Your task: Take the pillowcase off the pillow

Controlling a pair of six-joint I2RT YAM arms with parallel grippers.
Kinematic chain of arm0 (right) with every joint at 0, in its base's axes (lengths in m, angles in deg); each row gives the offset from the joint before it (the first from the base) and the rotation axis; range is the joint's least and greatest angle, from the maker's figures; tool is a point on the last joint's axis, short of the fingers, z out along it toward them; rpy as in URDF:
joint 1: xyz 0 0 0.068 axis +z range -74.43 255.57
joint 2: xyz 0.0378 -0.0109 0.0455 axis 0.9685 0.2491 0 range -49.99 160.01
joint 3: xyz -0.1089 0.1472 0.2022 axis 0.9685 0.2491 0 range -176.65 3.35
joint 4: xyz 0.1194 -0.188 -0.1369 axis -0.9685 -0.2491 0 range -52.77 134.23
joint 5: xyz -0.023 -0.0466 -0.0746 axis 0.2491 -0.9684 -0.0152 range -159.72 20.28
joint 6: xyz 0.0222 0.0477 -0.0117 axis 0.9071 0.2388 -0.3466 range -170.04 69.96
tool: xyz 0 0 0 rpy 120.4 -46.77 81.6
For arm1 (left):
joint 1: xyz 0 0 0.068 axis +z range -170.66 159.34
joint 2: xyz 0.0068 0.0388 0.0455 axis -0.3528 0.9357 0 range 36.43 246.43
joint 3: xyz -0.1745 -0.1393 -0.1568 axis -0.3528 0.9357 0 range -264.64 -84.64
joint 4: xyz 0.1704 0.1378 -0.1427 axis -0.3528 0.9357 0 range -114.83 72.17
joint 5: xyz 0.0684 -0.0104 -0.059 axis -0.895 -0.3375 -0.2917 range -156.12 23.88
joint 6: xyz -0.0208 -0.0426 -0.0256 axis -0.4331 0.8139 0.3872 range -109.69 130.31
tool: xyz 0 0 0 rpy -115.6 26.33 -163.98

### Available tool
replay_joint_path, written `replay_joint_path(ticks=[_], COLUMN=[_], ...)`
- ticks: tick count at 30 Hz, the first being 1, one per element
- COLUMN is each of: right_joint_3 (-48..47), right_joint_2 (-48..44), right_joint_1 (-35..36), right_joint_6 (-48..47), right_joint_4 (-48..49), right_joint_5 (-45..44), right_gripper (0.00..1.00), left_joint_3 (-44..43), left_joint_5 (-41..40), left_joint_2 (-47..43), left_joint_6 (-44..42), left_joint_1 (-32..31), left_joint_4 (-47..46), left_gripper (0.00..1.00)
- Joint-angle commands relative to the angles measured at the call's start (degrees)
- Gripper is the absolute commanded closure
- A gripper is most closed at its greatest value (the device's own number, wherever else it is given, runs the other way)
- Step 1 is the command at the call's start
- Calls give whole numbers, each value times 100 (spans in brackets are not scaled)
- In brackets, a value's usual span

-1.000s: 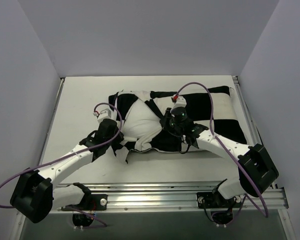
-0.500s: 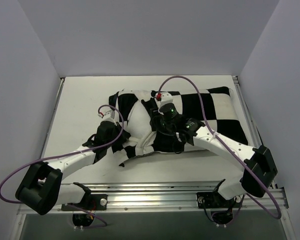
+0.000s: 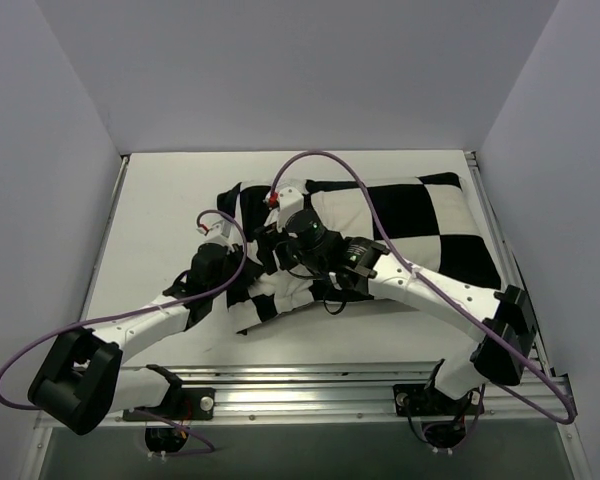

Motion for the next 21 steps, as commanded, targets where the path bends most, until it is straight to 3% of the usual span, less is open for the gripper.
replay_joint_path(ticks=[1, 6, 10, 13, 16, 21], right_joint_3=[210, 666, 1018, 1124, 1203, 1230], right_joint_2=[397, 907, 1021, 1206, 1425, 1812], right_joint_1=[-161, -505, -602, -611, -611, -532], right_joint_6=[-57, 40, -4, -135, -171, -74], right_joint_4=[344, 888, 907, 775, 705, 546], right_joint_5=[-160, -247, -1264, -1496, -1488, -1855], right_gripper=[39, 39, 20, 8, 2, 0], left_joint_3=[115, 176, 203, 194, 168, 150], left_joint_5=[249, 213, 169, 160, 169, 117], left_joint_2=[-123, -202, -308, -352, -370, -448], left_joint_6=[21, 47, 65, 65, 56, 39], left_joint_1=[-74, -74, -74, -74, -74, -74], left_joint_4=[-51, 20, 116, 195, 239, 371], left_gripper=[88, 91, 94, 97, 98, 98])
